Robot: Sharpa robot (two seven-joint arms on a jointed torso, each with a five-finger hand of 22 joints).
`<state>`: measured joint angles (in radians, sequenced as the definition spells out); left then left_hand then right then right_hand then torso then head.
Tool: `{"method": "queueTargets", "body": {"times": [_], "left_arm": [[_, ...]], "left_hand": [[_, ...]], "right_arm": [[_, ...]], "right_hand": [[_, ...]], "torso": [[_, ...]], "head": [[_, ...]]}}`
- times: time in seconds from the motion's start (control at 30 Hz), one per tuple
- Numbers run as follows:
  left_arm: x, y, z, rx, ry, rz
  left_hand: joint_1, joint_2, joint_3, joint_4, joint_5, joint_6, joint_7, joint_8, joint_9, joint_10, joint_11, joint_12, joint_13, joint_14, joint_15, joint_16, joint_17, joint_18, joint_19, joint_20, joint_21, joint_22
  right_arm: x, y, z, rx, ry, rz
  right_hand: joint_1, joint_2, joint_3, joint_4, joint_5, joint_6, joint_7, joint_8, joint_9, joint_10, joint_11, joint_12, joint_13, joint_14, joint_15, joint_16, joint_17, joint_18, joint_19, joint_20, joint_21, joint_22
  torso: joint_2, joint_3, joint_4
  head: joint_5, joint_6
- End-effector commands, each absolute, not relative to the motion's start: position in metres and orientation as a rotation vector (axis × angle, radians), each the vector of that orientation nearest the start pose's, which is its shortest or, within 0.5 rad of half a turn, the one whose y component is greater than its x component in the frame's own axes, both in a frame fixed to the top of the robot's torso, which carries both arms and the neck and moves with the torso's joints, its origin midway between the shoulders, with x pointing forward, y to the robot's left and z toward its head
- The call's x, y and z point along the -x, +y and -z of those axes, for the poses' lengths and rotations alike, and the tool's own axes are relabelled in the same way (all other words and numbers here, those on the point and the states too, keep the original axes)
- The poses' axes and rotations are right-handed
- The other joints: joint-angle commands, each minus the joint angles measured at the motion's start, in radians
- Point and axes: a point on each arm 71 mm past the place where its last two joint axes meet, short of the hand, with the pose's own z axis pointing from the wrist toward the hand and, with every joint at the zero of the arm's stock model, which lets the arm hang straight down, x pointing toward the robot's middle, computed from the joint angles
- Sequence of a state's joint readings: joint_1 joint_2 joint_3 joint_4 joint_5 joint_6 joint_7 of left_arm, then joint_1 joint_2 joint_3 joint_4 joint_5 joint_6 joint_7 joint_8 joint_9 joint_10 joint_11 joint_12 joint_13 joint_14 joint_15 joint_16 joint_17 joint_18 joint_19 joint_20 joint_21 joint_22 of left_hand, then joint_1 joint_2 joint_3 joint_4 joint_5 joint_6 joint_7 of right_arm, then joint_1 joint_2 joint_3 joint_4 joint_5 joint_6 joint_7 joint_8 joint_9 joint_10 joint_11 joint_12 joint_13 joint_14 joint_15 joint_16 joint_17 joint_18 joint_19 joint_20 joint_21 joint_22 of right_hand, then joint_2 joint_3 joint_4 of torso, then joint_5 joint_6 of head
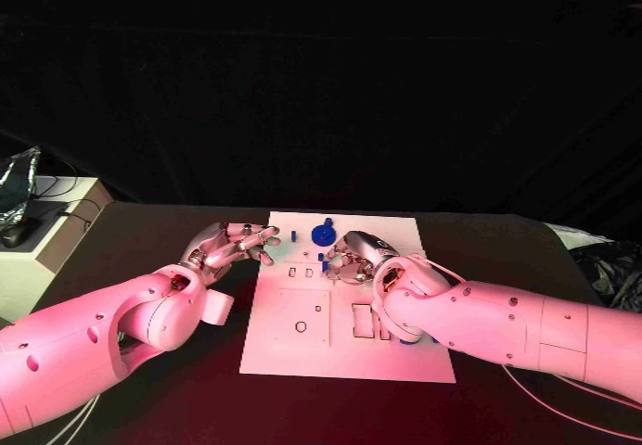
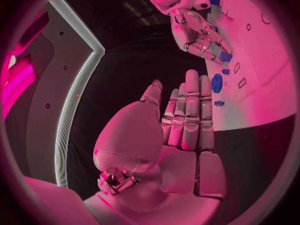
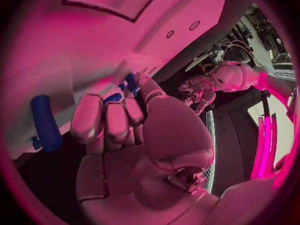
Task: Assemble the parts on the task board
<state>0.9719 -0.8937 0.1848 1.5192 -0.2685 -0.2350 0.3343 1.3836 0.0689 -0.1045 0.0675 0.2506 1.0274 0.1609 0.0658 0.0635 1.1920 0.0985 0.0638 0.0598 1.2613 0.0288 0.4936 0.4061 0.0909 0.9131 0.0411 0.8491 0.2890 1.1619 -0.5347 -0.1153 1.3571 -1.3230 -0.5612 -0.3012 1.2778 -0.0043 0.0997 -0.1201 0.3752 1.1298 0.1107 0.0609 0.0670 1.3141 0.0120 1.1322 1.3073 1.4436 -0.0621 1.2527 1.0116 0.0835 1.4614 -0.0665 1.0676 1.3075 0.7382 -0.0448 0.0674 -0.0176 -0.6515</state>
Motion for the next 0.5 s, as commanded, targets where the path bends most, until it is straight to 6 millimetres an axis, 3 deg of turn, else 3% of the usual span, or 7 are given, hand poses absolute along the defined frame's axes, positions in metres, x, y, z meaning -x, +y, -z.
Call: {"method": "queueTargets", "body": {"times": [0.03,0.5], "left_arm": [[-0.4745,0.2329,0.2041,0.993,1.476,1.537],[-0.4749,0.2333,0.2045,0.993,1.477,1.536]], "left_hand": [[0.004,-0.003,0.000,-0.003,-0.004,-0.002,0.000,-0.003,0.000,-0.001,0.002,-0.003,0.001,-0.002,0.000,-0.004,0.001,0.008,-0.003,-0.005,0.005,-0.001],[0.004,-0.003,0.000,-0.003,-0.004,-0.002,0.000,-0.003,0.000,-0.001,0.002,-0.003,0.001,-0.002,0.000,-0.004,0.001,0.008,-0.003,-0.005,0.005,-0.001]], "right_arm": [[-0.4922,-0.1048,0.2327,-0.098,1.652,-0.645],[-0.4910,-0.1075,0.2339,-0.096,1.642,-0.637]], "right_hand": [[-0.008,-0.001,0.005,-0.002,0.006,0.002,0.003,0.005,0.001,-0.005,-0.001,-0.004,0.026,0.000,0.002,-0.003,-0.002,0.009,0.072,-0.006,-0.003,0.146],[-0.011,-0.006,0.004,0.000,0.006,-0.001,0.004,0.005,0.001,-0.006,0.000,-0.005,0.025,-0.001,0.002,-0.003,-0.004,0.009,0.072,-0.006,-0.004,0.146]], "torso": [[0.000,0.0002,-0.0005],[0.000,0.0014,-0.0025]], "head": [[0.002,-0.004],[0.004,-0.008]]}}
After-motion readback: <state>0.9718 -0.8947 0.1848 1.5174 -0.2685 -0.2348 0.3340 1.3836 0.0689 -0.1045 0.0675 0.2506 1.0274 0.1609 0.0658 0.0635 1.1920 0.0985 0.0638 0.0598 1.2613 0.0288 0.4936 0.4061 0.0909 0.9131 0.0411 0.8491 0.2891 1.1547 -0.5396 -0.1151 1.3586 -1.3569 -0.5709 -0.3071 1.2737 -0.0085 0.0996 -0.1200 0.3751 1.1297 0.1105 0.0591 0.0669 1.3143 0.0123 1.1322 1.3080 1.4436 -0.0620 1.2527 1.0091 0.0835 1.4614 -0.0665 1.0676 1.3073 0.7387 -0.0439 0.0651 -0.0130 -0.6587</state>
